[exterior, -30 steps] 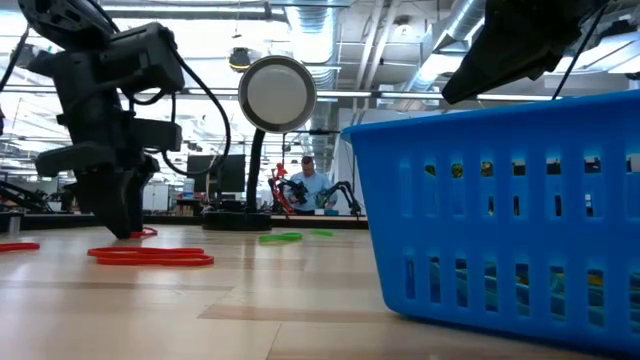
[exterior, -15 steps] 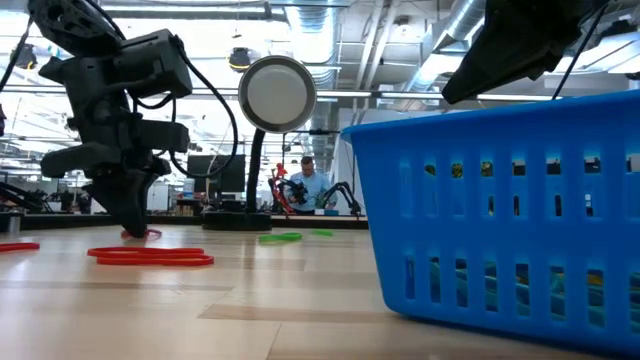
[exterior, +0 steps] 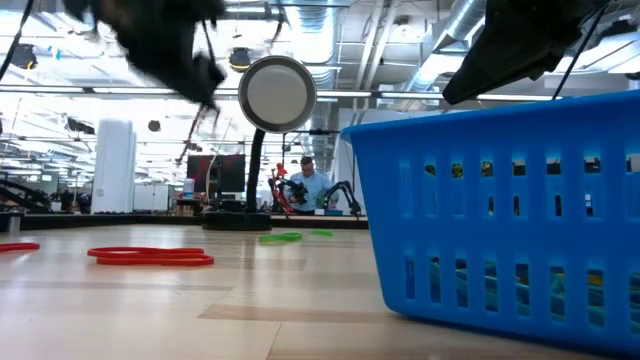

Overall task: Pick and place items into bin
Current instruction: Put the red rubber band into the blue bin

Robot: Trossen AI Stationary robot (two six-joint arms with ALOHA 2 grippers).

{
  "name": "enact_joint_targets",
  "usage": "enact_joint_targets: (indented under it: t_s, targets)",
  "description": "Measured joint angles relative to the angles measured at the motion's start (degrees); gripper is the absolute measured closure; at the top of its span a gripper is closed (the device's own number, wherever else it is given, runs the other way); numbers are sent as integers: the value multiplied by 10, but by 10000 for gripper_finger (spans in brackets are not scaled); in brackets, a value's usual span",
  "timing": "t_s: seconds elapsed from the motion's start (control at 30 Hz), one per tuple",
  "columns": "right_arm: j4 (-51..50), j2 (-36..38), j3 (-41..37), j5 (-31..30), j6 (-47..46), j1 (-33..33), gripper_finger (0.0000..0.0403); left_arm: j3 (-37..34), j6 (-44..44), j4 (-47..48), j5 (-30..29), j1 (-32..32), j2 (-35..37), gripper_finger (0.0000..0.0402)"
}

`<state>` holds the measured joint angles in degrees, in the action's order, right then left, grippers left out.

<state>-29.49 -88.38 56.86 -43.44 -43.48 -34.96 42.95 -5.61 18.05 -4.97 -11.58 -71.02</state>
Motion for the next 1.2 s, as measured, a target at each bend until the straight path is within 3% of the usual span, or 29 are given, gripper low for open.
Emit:
enact_joint_targets:
  t_s: [0.33,0.47,0.63,0.9,1.2]
  targets:
    - [-2,0,0,0,-12,0,349,73,50,-201,17,-140,-27,401]
    - [-11,0,0,-1,-41,0,349,98,60,-242,22,-151,-100,401]
    - [-20,0,0,-1,-51,2,349,169,123,-312,105,-147,-231,401]
    - [-29,0,0,1,-51,-10,349,313,165,-287,124,-133,-387,401]
    - [-31,0,0,0,-51,-18,349,392,168,-224,137,-125,-499,401]
